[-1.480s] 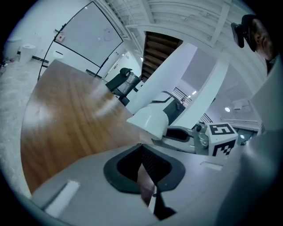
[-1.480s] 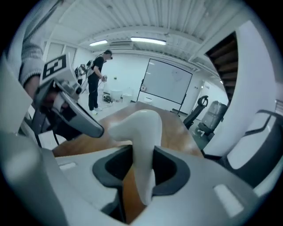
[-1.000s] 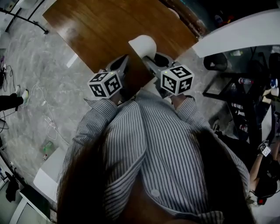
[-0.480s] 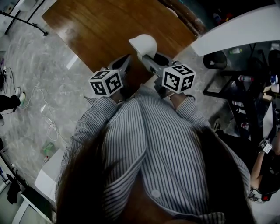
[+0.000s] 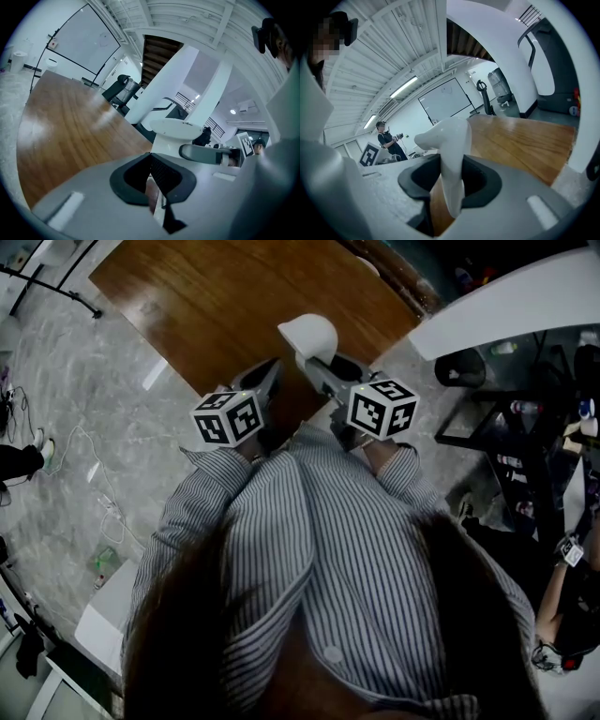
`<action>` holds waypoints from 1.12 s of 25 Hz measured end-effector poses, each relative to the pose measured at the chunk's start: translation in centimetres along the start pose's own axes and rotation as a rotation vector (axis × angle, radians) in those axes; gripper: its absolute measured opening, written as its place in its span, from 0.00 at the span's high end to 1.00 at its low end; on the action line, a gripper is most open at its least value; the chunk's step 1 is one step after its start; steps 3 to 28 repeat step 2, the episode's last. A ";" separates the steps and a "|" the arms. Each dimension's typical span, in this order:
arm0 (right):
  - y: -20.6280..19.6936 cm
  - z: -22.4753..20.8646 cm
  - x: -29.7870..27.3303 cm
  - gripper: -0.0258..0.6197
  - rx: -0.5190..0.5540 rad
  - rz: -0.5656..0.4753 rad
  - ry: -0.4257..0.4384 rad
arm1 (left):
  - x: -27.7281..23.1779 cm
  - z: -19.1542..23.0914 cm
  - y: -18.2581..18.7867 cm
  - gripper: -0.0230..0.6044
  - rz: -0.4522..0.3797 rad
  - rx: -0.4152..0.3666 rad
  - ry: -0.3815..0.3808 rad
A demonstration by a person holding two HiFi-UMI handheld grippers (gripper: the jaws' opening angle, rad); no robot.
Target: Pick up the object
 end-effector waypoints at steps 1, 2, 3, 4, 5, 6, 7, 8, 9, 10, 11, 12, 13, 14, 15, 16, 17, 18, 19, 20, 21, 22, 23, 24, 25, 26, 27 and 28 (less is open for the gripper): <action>-0.1 0.0 0.1 0.76 0.000 -0.001 -0.001 | 0.0 0.0 -0.1 0.96 0.001 0.001 0.000; -0.1 -0.1 0.1 0.76 0.000 -0.001 -0.001 | -0.1 0.0 -0.2 0.96 0.002 0.003 -0.001; -0.1 -0.1 0.1 0.76 0.000 -0.001 -0.001 | -0.1 0.0 -0.2 0.96 0.002 0.003 -0.001; -0.1 -0.1 0.1 0.76 0.000 -0.001 -0.001 | -0.1 0.0 -0.2 0.96 0.002 0.003 -0.001; -0.1 -0.1 0.1 0.76 0.000 -0.001 -0.001 | -0.1 0.0 -0.2 0.96 0.002 0.003 -0.001; -0.1 -0.1 0.1 0.76 0.000 -0.001 -0.001 | -0.1 0.0 -0.2 0.96 0.002 0.003 -0.001; -0.1 -0.1 0.1 0.76 0.000 -0.001 -0.001 | -0.1 0.0 -0.2 0.96 0.002 0.003 -0.001; -0.1 -0.1 0.1 0.76 0.000 -0.001 -0.001 | -0.1 0.0 -0.2 0.96 0.002 0.003 -0.001; -0.1 -0.1 0.1 0.76 0.000 -0.001 -0.001 | -0.1 0.0 -0.2 0.96 0.002 0.003 -0.001; -0.1 -0.1 0.1 0.76 0.000 -0.001 -0.001 | -0.1 0.0 -0.2 0.96 0.002 0.003 -0.001; -0.1 -0.1 0.1 0.76 0.000 -0.001 -0.001 | -0.1 0.0 -0.2 0.96 0.002 0.003 -0.001; -0.1 -0.1 0.1 0.76 0.000 -0.001 -0.001 | -0.1 0.0 -0.2 0.96 0.002 0.003 -0.001; -0.1 -0.1 0.1 0.76 0.000 -0.001 -0.001 | -0.1 0.0 -0.2 0.96 0.002 0.003 -0.001; -0.1 -0.1 0.1 0.76 0.000 -0.001 -0.001 | -0.1 0.0 -0.2 0.96 0.002 0.003 -0.001; -0.1 -0.1 0.1 0.76 0.000 -0.001 -0.001 | -0.1 0.0 -0.2 0.96 0.002 0.003 -0.001; -0.1 -0.1 0.1 0.76 0.000 -0.001 -0.001 | -0.1 0.0 -0.2 0.96 0.002 0.003 -0.001; -0.1 -0.1 0.1 0.76 0.000 -0.001 -0.001 | -0.1 0.0 -0.2 0.96 0.002 0.003 -0.001; -0.1 -0.1 0.1 0.76 0.000 -0.001 -0.001 | -0.1 0.0 -0.2 0.96 0.002 0.003 -0.001; -0.1 -0.1 0.1 0.76 0.000 -0.001 -0.001 | -0.1 0.0 -0.2 0.96 0.002 0.003 -0.001; -0.1 -0.1 0.1 0.76 0.000 -0.001 -0.001 | -0.1 0.0 -0.2 0.96 0.002 0.003 -0.001; -0.1 -0.1 0.1 0.76 0.000 -0.001 -0.001 | -0.1 0.0 -0.2 0.96 0.002 0.003 -0.001; -0.1 -0.1 0.1 0.76 0.000 -0.001 -0.001 | -0.1 0.0 -0.2 0.96 0.002 0.003 -0.001; -0.1 -0.1 0.1 0.76 0.000 -0.001 -0.001 | -0.1 0.0 -0.2 0.96 0.002 0.003 -0.001; -0.1 -0.1 0.1 0.76 0.000 -0.001 -0.001 | -0.1 0.0 -0.2 0.96 0.002 0.003 -0.001; -0.1 -0.1 0.1 0.76 0.000 -0.001 -0.001 | -0.1 0.0 -0.2 0.96 0.002 0.003 -0.001; -0.1 -0.1 0.1 0.76 0.000 -0.001 -0.001 | -0.1 0.0 -0.2 0.96 0.002 0.003 -0.001; -0.1 -0.1 0.1 0.76 0.000 -0.001 -0.001 | -0.1 0.0 -0.2 0.96 0.002 0.003 -0.001; -0.1 -0.1 0.1 0.76 0.000 -0.001 -0.001 | -0.1 0.0 -0.2 0.96 0.002 0.003 -0.001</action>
Point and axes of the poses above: the fingertips, and each gripper's own axes: x backward along the fingers, z to its left, y out of its top, the point moved 6 cm from there along x, backward along the fingers, and after that the axes turned 8 degrees about z, right-handed, at the moved point
